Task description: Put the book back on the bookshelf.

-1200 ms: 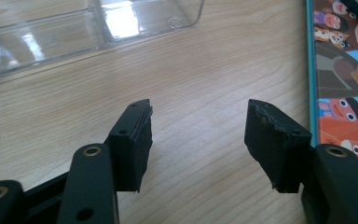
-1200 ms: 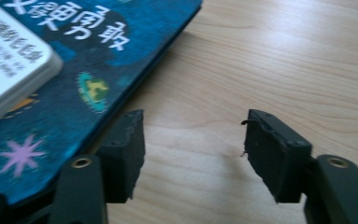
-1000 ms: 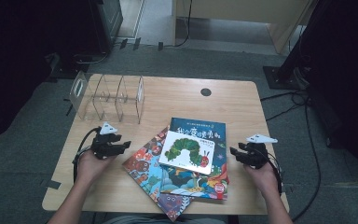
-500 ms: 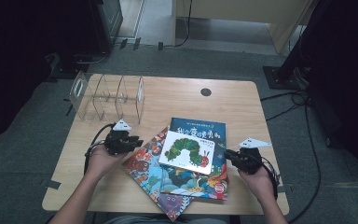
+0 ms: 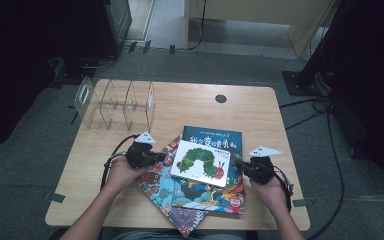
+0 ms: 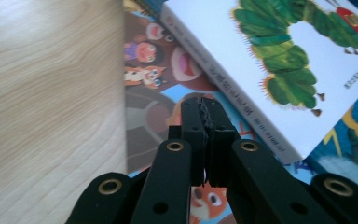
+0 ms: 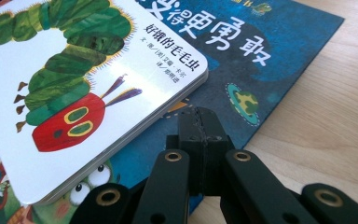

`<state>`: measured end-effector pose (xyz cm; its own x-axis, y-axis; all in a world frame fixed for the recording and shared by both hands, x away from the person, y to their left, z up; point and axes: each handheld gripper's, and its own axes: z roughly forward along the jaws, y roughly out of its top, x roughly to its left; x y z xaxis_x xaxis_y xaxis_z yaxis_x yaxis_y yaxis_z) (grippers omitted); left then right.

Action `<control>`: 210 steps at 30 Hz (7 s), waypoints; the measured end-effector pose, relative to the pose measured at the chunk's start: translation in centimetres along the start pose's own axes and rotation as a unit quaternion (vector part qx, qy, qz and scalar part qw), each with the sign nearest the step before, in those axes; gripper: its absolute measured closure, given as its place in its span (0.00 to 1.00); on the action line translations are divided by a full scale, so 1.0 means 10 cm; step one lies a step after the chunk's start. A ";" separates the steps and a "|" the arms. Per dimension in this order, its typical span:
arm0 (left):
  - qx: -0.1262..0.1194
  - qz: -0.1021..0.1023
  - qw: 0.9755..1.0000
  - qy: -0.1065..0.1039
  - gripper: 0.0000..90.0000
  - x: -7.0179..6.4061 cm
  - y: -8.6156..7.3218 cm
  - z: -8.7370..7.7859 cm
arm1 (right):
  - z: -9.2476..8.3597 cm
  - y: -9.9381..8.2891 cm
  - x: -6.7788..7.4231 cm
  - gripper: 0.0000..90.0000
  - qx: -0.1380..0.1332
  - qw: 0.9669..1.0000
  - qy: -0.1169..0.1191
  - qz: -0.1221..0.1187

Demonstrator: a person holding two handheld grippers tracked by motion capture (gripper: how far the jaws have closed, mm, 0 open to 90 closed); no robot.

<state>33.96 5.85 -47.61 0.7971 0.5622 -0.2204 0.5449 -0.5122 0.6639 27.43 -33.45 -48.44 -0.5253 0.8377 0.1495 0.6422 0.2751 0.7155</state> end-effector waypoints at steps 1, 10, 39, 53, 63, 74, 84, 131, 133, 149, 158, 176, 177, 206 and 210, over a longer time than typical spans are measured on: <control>0.000 -0.001 1.000 -0.004 0.99 -0.01 0.00 0.01 | 0.02 0.01 0.00 1.00 0.002 1.000 0.001 -0.002; 0.016 0.010 1.000 -0.016 0.99 -0.12 -0.03 0.11 | 0.15 0.09 0.07 1.00 0.001 1.000 0.014 -0.017; 0.015 -0.017 0.999 -0.035 1.00 -0.08 -0.20 -0.05 | 0.37 0.31 0.08 1.00 -0.007 1.000 0.011 -0.024; -0.019 -0.025 0.999 -0.009 1.00 0.29 0.10 0.06 | 0.08 0.06 0.32 1.00 0.001 0.999 0.032 -0.022; -0.015 -0.011 1.000 0.001 1.00 0.36 0.24 0.21 | -0.02 -0.03 0.42 1.00 0.012 0.999 0.043 -0.030; -0.005 -0.009 1.000 -0.004 1.00 0.37 0.24 0.27 | -0.02 -0.10 0.54 1.00 0.039 0.995 0.072 -0.059; 0.008 -0.002 1.000 -0.025 1.00 0.27 0.12 0.19 | 0.00 -0.07 0.35 1.00 0.025 0.997 0.056 -0.037; 0.006 -0.056 0.997 -0.046 0.64 -0.03 -0.17 -0.08 | 0.35 0.23 0.21 1.00 -0.002 0.998 0.054 -0.029; 0.005 -0.053 0.998 -0.045 0.62 -0.05 -0.16 -0.06 | 0.32 0.21 0.22 1.00 0.002 0.998 0.057 -0.033; 0.023 -0.073 0.995 -0.058 0.36 -0.09 -0.01 0.09 | 0.35 0.18 0.47 1.00 0.006 0.995 0.079 -0.060; 0.026 -0.096 0.992 -0.072 0.34 -0.14 0.02 0.16 | 0.29 0.15 0.52 0.99 0.020 0.993 0.084 -0.076; 0.013 -0.149 0.986 -0.073 0.43 -0.10 0.02 0.18 | 0.41 0.18 0.61 1.00 0.004 0.993 0.095 -0.073; 0.013 -0.149 0.986 -0.073 0.45 -0.10 0.02 0.18 | 0.41 0.18 0.61 1.00 0.004 0.993 0.095 -0.073; 0.038 -0.164 0.985 -0.032 0.55 -0.12 0.34 -0.07 | 0.46 0.22 0.73 1.00 0.004 0.991 0.090 -0.098; 0.016 -0.168 0.984 -0.048 0.61 -0.14 0.45 -0.20 | 0.47 0.22 0.73 1.00 0.001 0.991 0.091 -0.100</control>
<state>34.83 4.06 -42.89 0.5905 0.6405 -0.4910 0.7887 -0.3290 0.5194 27.66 -24.46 -48.99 -0.7333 0.6683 0.1255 0.5170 0.4280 0.7413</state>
